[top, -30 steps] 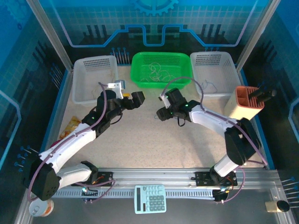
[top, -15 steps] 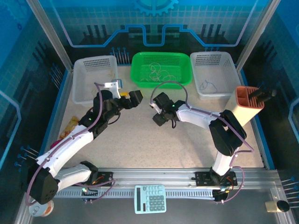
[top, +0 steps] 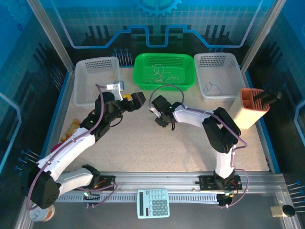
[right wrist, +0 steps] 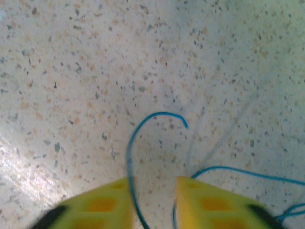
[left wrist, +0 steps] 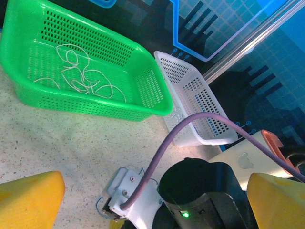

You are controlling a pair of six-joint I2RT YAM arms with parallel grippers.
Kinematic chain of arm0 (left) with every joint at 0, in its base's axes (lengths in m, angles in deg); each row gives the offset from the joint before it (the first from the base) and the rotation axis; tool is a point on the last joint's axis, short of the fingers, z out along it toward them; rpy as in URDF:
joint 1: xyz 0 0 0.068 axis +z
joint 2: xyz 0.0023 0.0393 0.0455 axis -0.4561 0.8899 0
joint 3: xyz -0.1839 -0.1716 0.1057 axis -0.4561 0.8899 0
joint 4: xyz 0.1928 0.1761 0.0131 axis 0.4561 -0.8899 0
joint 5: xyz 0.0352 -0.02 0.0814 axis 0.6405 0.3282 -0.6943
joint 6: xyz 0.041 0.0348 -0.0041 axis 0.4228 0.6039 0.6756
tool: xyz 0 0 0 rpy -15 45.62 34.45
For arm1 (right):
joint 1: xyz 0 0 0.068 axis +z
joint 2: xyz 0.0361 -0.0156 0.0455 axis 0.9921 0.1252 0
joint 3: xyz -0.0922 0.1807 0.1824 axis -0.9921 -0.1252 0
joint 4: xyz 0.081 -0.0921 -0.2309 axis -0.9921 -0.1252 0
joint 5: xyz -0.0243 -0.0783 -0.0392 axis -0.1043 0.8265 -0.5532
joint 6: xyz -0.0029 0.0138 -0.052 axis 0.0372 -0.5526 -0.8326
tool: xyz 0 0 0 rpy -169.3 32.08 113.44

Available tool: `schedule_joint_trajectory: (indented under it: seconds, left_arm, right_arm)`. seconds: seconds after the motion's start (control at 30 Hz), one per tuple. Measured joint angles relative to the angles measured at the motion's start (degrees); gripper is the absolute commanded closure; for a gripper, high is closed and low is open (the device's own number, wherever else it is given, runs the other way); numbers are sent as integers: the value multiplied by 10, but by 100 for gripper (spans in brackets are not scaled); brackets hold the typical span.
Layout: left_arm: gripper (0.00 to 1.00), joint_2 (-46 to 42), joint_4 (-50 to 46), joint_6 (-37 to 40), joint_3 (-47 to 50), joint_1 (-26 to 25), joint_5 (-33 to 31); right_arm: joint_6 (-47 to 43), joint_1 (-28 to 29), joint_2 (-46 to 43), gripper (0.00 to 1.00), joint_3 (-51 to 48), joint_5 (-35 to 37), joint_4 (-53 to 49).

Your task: Untangle the cables

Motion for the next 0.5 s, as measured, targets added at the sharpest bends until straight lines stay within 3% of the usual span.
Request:
schedule_joint_trajectory:
  seconds: [0.2, 0.5]
  left_arm:
    - [1, 0, 0, 0, 7, 0, 2]
    - [1, 3, 27, 7, 22, 4, 33]
  right_arm:
    - [2, -1, -27, 100, 21, -10, -12]
    - [77, -53, -244, 100, 84, -98, -21]
